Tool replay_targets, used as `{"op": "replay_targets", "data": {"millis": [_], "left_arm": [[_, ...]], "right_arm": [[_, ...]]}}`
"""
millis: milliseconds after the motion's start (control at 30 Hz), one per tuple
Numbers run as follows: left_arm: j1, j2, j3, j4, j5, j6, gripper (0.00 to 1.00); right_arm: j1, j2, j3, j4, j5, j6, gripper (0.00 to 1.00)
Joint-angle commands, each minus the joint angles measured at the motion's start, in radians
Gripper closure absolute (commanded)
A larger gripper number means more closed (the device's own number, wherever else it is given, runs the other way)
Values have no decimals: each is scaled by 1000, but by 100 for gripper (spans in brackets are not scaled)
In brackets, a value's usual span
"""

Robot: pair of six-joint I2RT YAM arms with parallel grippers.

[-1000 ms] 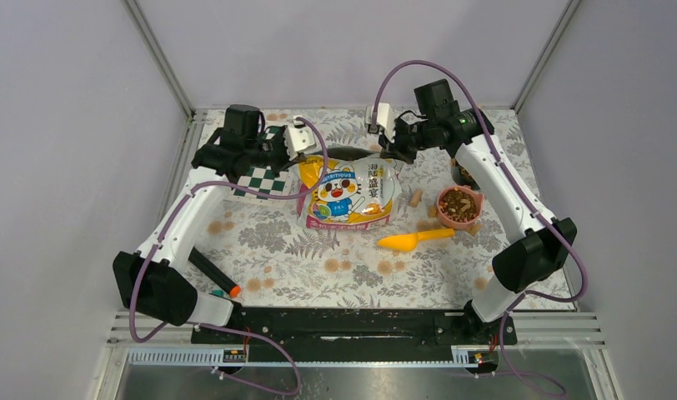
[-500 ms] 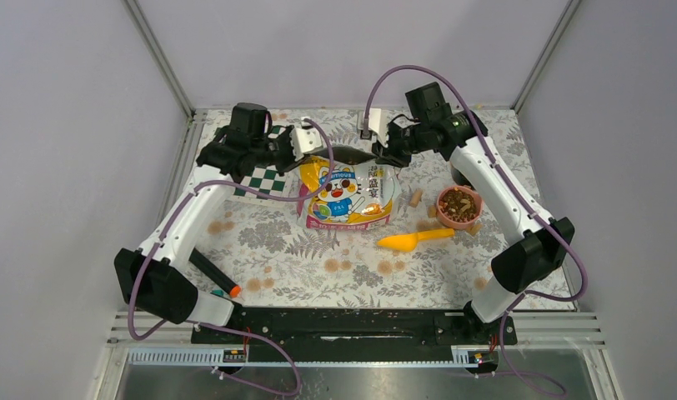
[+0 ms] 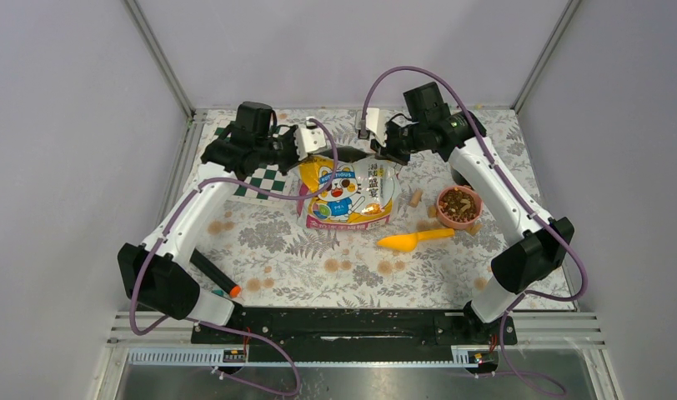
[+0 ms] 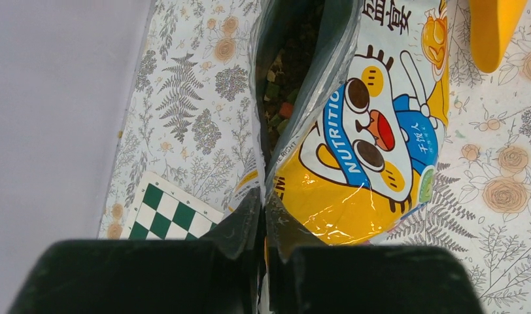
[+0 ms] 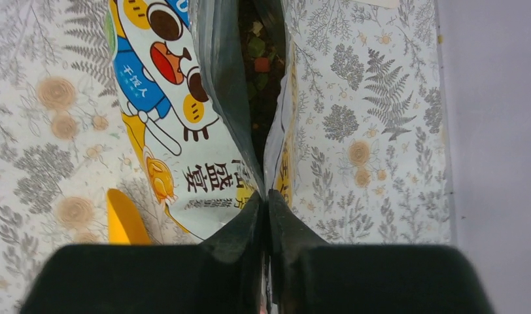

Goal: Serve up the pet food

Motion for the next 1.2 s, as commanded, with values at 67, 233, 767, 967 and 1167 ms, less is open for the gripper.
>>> {"op": "replay_targets", "data": {"millis": [67, 233, 767, 967, 1167], "left_arm": [[-19, 9, 41, 48, 2, -3, 79], [-29, 17, 32, 79, 7, -16, 76], [-35, 4, 5, 130, 32, -41, 98], [-38, 4, -16, 190, 69, -73, 74], [-43, 33, -11, 212, 96, -90, 75]], "right_arm": [[24, -14, -8, 63, -19, 30, 72], [41, 3, -6, 64, -9, 32, 65], [50, 19, 1, 75, -5, 42, 100], [54, 29, -4, 119, -29, 72, 74], [63, 46, -7, 144, -48, 88, 74]]}}
